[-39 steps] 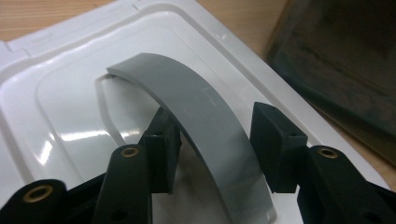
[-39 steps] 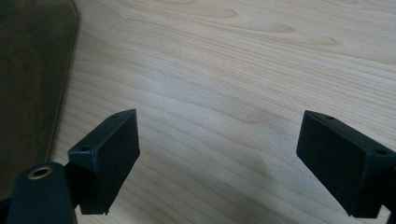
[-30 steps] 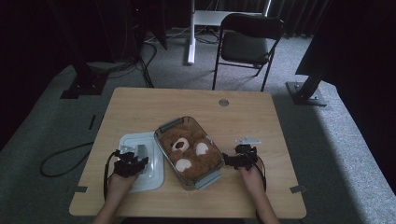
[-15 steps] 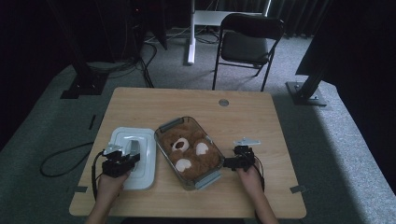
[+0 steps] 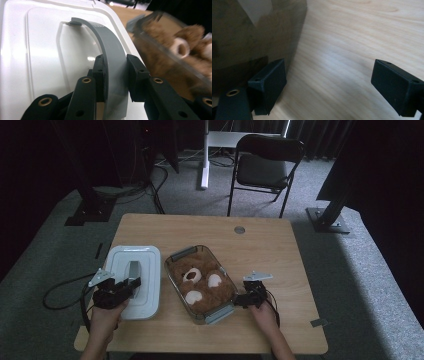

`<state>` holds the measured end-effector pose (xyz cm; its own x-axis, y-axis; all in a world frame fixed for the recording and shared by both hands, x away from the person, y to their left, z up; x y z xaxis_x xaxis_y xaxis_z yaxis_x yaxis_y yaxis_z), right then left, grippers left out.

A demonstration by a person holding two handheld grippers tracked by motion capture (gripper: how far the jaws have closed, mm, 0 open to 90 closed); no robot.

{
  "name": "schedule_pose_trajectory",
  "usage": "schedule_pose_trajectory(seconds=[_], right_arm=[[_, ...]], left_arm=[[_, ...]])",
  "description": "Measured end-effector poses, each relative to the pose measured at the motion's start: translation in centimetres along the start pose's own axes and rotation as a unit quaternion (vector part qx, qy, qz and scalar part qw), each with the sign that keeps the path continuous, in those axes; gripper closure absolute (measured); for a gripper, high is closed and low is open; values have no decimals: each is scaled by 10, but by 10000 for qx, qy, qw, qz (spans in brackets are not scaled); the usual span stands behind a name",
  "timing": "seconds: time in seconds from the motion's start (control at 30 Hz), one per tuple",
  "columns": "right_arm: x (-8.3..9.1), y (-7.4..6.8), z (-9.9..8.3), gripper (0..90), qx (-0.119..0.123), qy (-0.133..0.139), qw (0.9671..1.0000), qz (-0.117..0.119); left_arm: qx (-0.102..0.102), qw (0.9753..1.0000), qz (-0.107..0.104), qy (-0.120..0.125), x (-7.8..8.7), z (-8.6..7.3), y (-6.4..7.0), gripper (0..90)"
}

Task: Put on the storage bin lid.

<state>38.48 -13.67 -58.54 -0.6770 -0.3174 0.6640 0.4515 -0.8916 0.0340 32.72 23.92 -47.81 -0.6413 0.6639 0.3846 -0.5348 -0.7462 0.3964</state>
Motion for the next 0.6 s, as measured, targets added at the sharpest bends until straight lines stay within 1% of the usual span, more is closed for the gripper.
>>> schedule_pose_trajectory(seconds=[0.1, 0.2, 0.27, 0.33, 0.43, 0.53, 0.6], right_arm=[[-1, -9, -1, 123, 137, -54, 9999, 23], [-1, -21, -1, 123, 313, -82, 9994, 129], [-2, -30, -1, 123, 443, -89, 9989, 137], [-3, -37, -1, 123, 492, -89, 9986, 148], [-3, -48, 0, 122, 633, -87, 9978, 192], [-4, -60, 1, 123, 749, -52, 9969, 250], [-5, -68, 2, 123, 805, -56, 9964, 271]], left_arm=[[-61, 10000, -19, 69, 3, 5, 5, 723], [-149, 9998, -67, 117, 8, 11, 11, 723], [-200, 9996, -87, 178, 13, 15, 15, 723], [-180, 9993, -189, 260, 17, 19, 18, 724], [-159, 9986, -410, 295, 22, 22, 26, 724], [-200, 9975, -615, 286, 22, 24, 37, 724], [-225, 9963, -784, 256, 20, 25, 45, 724]])
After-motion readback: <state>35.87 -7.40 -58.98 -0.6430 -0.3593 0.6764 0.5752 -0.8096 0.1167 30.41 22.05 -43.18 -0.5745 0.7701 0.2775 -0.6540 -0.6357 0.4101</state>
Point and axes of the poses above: each handheld gripper's, and its own axes: x roughly backward along the jaws, z roughly out of its top, y roughly to its right, the point moved 7 cm from there along -x, roughly forward along the jaws, and after that the axes turned 15 degrees about -z, right-handed, at the moved point
